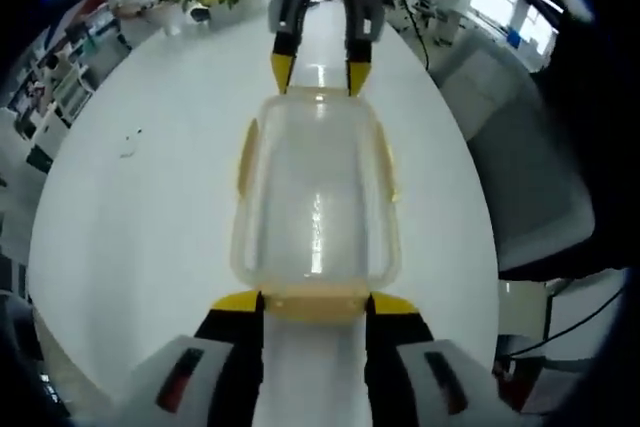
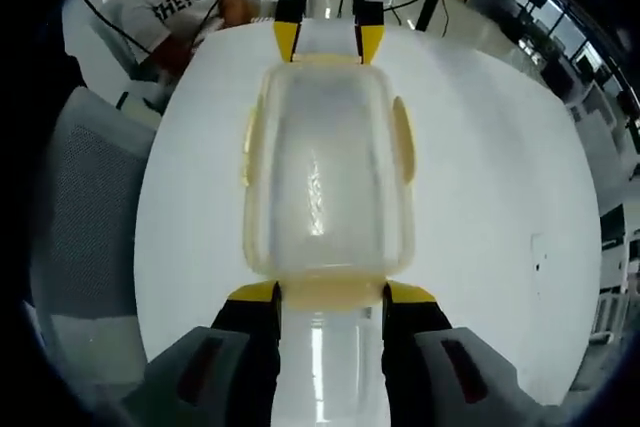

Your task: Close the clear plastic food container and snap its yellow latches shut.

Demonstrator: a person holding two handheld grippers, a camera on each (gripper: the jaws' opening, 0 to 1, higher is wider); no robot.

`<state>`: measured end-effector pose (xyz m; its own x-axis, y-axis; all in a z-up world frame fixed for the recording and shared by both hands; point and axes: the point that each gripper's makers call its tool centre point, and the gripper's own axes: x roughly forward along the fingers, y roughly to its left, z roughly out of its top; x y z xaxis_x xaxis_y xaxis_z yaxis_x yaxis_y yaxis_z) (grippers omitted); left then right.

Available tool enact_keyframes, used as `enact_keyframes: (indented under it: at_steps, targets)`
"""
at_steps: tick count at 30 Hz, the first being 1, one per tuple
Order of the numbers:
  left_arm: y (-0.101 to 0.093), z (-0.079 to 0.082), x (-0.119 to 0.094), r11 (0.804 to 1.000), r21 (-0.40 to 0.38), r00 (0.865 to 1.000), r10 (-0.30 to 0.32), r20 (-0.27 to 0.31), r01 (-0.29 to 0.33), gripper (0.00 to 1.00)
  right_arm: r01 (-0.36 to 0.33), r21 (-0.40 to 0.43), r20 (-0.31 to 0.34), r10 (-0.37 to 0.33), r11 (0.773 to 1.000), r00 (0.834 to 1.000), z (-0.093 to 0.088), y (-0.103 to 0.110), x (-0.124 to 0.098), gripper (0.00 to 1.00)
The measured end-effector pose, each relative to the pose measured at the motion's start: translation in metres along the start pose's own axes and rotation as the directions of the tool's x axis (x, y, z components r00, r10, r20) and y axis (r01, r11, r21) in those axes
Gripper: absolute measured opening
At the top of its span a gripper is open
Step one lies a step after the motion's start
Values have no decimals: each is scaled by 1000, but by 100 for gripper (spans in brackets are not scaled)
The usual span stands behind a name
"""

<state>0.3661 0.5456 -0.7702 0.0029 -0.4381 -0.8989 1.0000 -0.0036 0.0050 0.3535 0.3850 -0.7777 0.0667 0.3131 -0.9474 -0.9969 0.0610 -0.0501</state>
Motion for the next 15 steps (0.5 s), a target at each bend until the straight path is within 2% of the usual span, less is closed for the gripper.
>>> enact_keyframes:
  at_steps: [10, 15]
  targets:
    - [-5, 23, 6, 1000, 3, 1000, 0, 7, 0, 34, 4, 1, 7, -4, 1000, 1000, -22, 4, -12, 36]
    - [-6, 43, 13, 1000, -11, 1000, 12, 19, -12, 34, 11, -12, 8, -11, 1000, 1000, -41, 1, -20, 36]
